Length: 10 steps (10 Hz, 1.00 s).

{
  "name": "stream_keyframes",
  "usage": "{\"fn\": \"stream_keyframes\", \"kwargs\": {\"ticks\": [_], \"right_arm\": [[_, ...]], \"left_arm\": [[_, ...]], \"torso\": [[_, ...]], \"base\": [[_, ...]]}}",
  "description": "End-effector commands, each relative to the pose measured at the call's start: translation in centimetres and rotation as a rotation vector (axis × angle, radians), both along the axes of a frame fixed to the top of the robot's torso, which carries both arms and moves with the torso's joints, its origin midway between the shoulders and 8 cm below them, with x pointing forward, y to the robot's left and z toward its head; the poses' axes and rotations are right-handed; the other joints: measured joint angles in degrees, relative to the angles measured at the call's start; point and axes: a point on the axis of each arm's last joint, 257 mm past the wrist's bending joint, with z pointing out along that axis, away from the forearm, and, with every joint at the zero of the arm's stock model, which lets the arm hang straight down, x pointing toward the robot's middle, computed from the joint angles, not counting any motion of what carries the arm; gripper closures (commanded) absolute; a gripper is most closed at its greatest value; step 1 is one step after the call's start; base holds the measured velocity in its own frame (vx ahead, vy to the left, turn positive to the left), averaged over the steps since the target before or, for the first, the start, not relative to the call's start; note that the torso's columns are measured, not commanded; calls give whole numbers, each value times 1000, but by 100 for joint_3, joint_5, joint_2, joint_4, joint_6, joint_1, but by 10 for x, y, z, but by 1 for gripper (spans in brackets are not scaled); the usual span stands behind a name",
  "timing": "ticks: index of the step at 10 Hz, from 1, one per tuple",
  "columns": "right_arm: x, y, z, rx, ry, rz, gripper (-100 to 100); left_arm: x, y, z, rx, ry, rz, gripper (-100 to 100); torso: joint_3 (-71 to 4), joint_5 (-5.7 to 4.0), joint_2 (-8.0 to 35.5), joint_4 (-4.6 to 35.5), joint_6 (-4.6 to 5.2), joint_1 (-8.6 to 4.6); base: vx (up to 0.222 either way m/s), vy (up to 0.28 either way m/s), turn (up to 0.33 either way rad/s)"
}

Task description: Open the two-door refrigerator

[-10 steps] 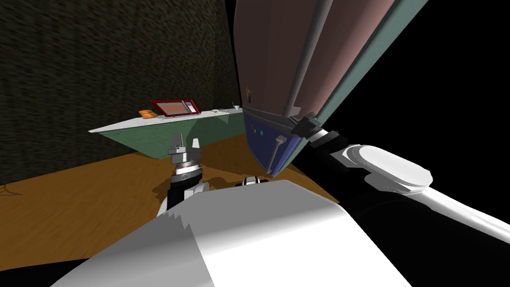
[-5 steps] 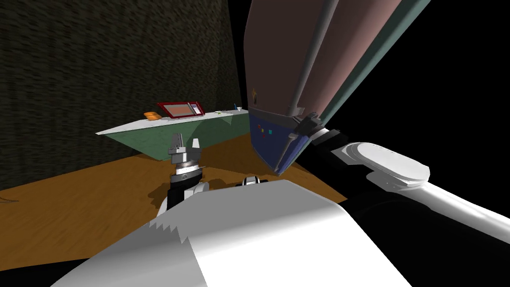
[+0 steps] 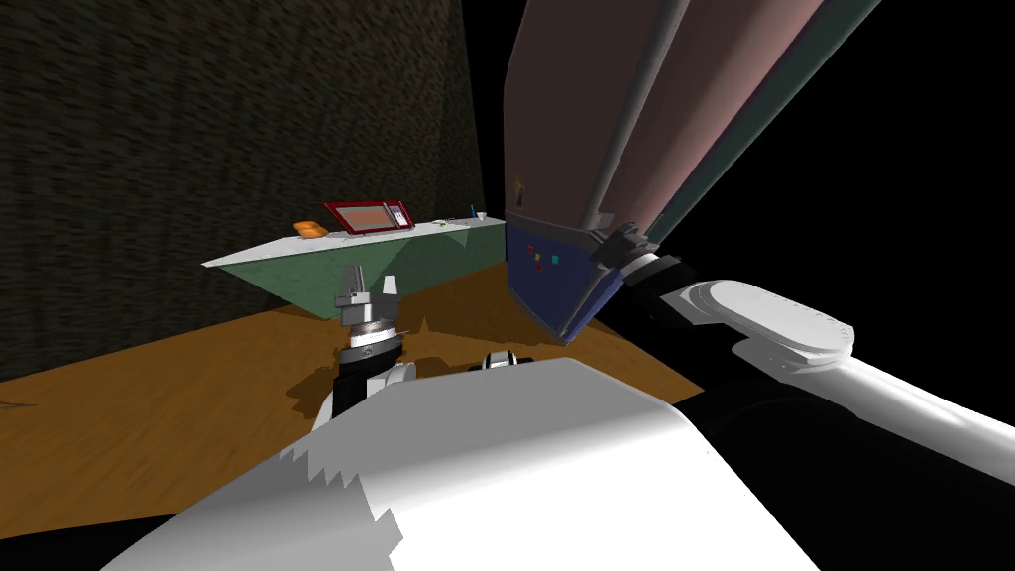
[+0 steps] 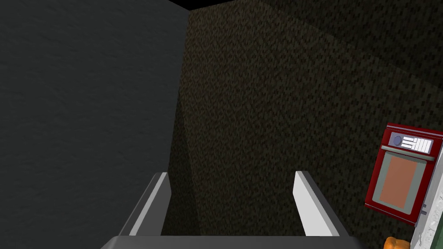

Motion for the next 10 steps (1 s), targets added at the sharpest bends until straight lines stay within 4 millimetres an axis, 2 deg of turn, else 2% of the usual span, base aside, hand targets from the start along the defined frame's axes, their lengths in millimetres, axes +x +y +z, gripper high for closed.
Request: {"fn": "stream_keyframes", "kwargs": {"ticks": [1,3,5,6,7,10], "right_arm": [[4,-18,10,-4,-18,-40,100],[11,-47,13,-4,-20,-105,100],[9,-45,5,-2,-7,-98,100],[13,-60,6,-5,0,-130,-100],[14,-67,9,-7,-1,-145,-100],[18,-87,16,-13,-5,-186,-100]], "left_arm": [[0,0,0,0,0,0,0],[0,0,0,0,0,0,0],[0,0,0,0,0,0,0],[0,0,0,0,0,0,0],[0,0,0,0,0,0,0],[0,0,0,0,0,0,0]], "torso": [[4,-1,6,1,1,12],[28,-11,31,6,20,-2],[46,-13,57,13,20,-9],[57,-30,70,24,37,-76],[65,-44,76,27,56,-84],[76,19,109,56,27,13]], "base": [[-38,308,-22],[-29,346,-49],[-44,268,-30],[9,140,-126],[37,212,-172],[29,152,-125]]}}
